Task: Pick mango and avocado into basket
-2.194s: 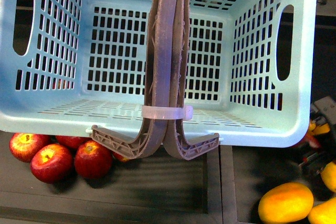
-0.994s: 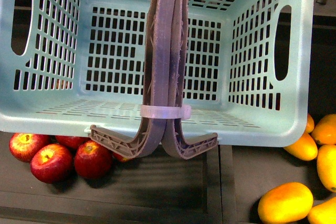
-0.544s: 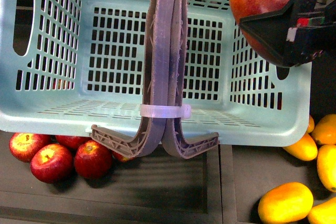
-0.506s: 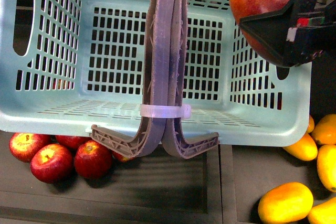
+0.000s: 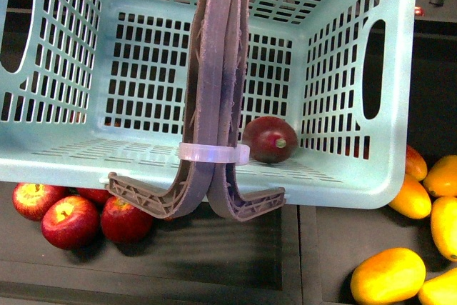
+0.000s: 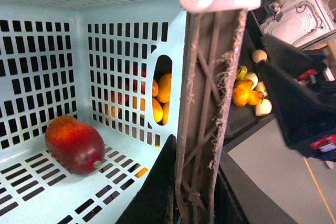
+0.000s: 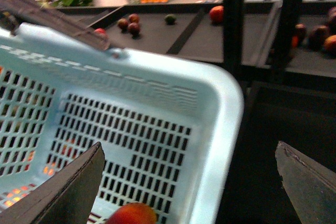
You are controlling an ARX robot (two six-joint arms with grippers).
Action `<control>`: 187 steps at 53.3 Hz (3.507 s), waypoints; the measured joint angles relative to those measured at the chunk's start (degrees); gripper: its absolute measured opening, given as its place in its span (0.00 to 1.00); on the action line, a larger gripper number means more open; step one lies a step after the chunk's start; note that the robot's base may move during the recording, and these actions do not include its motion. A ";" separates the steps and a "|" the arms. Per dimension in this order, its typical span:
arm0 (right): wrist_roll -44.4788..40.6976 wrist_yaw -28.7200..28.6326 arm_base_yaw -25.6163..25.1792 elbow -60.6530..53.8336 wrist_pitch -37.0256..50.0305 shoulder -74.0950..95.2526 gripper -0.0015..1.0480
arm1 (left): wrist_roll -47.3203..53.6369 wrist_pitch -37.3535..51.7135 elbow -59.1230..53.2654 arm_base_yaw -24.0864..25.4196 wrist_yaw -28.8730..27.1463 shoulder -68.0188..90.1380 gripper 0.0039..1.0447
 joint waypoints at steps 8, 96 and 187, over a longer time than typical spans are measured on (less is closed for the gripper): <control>0.79 3.26 -3.58 -3.41 -4.33 -9.29 0.93 | -0.02 0.00 0.00 0.00 -0.04 0.00 0.12; -6.25 21.66 -1.42 -29.16 -30.40 -66.40 0.02 | -0.04 0.00 0.00 0.02 0.28 0.00 0.12; -6.54 21.24 -1.33 -29.09 -42.49 -77.83 0.93 | -0.11 0.04 0.11 0.07 -0.50 0.11 0.12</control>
